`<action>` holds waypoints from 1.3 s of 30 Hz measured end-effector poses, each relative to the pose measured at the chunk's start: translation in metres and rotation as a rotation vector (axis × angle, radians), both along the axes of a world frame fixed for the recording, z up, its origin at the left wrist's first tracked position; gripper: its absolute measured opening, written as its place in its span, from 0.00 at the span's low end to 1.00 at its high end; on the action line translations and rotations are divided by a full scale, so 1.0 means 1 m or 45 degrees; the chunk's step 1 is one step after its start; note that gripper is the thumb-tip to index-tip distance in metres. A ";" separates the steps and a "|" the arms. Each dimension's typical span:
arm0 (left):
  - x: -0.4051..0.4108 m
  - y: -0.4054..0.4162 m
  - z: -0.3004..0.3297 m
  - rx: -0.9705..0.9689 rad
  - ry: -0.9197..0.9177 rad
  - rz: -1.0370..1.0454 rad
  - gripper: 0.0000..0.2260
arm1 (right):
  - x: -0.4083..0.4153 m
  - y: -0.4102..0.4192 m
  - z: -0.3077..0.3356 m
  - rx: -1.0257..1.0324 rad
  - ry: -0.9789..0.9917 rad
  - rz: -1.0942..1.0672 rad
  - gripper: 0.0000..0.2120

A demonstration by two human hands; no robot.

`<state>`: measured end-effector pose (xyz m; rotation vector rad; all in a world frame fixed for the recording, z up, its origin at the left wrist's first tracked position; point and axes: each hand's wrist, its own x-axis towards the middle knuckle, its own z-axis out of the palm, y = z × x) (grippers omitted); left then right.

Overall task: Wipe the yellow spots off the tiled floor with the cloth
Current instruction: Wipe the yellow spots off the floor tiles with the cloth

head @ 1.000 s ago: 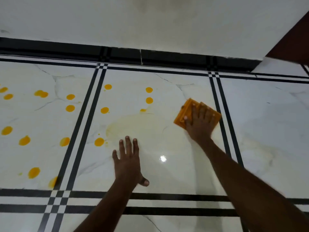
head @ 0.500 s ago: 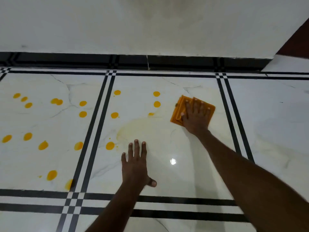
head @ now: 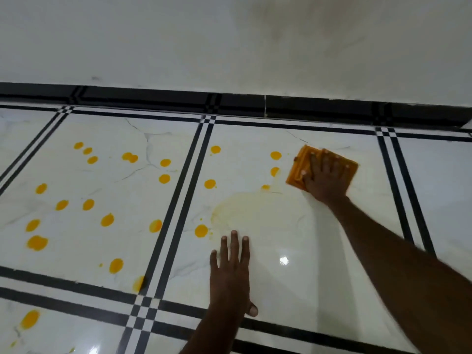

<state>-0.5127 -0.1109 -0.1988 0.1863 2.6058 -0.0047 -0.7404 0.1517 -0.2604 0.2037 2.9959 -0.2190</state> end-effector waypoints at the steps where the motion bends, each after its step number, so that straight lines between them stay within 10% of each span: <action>1: -0.001 -0.001 -0.002 -0.018 0.003 0.003 0.68 | -0.014 -0.031 0.004 -0.008 -0.028 0.031 0.41; 7: -0.006 0.000 0.001 -0.009 -0.056 0.035 0.68 | 0.058 -0.091 0.003 -0.040 0.018 0.451 0.37; 15: -0.005 -0.001 -0.002 0.015 -0.037 0.040 0.69 | -0.036 -0.056 0.023 -0.077 -0.159 0.122 0.41; 21: -0.006 -0.006 0.001 0.072 -0.047 0.053 0.67 | 0.033 -0.132 0.006 -0.004 -0.062 0.597 0.40; 29: 0.000 -0.009 0.010 0.133 -0.021 0.115 0.64 | 0.061 -0.044 0.012 0.093 -0.128 0.312 0.42; 34: 0.017 -0.079 0.007 -0.028 0.109 0.364 0.68 | -0.011 -0.111 0.022 -0.037 -0.052 0.163 0.43; 39: 0.014 -0.118 0.007 -0.051 -0.046 0.332 0.71 | 0.053 -0.217 -0.001 0.059 0.017 0.603 0.37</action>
